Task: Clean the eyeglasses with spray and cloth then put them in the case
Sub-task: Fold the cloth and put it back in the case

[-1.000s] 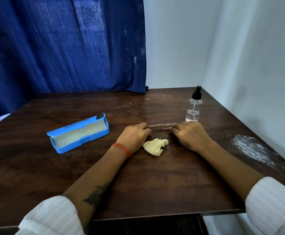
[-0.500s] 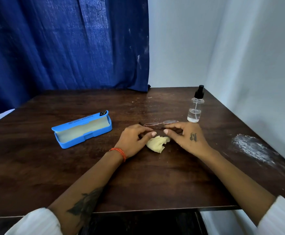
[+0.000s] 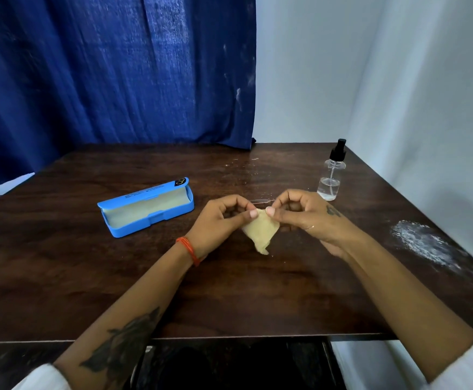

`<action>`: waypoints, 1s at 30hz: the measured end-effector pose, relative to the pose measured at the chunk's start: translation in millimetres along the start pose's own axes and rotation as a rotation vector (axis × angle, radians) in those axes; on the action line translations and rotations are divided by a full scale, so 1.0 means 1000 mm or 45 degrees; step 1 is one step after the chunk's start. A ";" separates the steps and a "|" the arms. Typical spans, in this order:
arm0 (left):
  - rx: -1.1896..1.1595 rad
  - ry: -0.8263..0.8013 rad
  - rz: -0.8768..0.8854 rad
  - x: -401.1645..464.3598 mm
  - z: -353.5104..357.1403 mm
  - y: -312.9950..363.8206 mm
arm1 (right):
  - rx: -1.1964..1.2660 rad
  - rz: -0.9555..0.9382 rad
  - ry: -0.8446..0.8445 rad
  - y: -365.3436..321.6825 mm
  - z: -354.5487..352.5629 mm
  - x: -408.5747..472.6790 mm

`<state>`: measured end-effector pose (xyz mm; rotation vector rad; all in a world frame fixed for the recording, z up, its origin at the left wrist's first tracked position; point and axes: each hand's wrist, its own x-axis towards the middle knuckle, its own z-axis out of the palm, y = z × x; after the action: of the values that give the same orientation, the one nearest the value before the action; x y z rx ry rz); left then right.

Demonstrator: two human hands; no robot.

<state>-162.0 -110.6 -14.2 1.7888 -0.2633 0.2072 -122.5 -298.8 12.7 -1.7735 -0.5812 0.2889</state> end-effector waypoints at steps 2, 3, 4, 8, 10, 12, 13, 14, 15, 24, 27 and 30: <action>-0.024 0.010 0.035 -0.003 -0.002 0.007 | 0.077 0.017 -0.072 -0.007 0.003 0.001; -0.034 0.017 0.047 -0.004 -0.003 0.009 | 0.111 0.022 -0.081 -0.011 0.005 0.002; -0.051 0.025 0.054 -0.005 -0.005 0.011 | 0.147 0.031 -0.078 -0.014 0.006 0.002; -0.210 0.039 0.032 -0.013 -0.009 0.014 | 0.204 0.099 -0.119 -0.023 0.010 0.006; -0.255 0.016 0.026 -0.016 -0.011 0.015 | 0.130 0.162 -0.194 -0.026 0.014 0.006; -0.236 -0.002 0.017 -0.019 -0.013 0.017 | 0.106 0.245 -0.284 -0.028 0.019 0.006; -0.224 0.001 0.008 -0.020 -0.014 0.017 | 0.113 0.263 -0.300 -0.028 0.020 0.006; -0.215 0.008 -0.003 -0.021 -0.015 0.017 | 0.122 0.257 -0.281 -0.028 0.021 0.006; -0.212 0.016 -0.025 -0.022 -0.017 0.017 | 0.130 0.243 -0.235 -0.028 0.022 0.006; -0.289 -0.005 -0.184 -0.030 -0.025 0.013 | 0.329 0.438 -0.289 -0.026 0.026 -0.003; 0.006 0.071 -0.094 -0.029 -0.025 0.012 | 0.345 0.409 -0.159 -0.029 0.029 -0.002; 0.189 0.123 0.045 -0.031 -0.023 0.015 | 0.374 0.356 -0.050 -0.031 0.030 0.001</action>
<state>-195.8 -89.6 -3.8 1.9159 -0.2148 0.3455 -143.7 -267.1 34.2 -1.5634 -0.2983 0.5739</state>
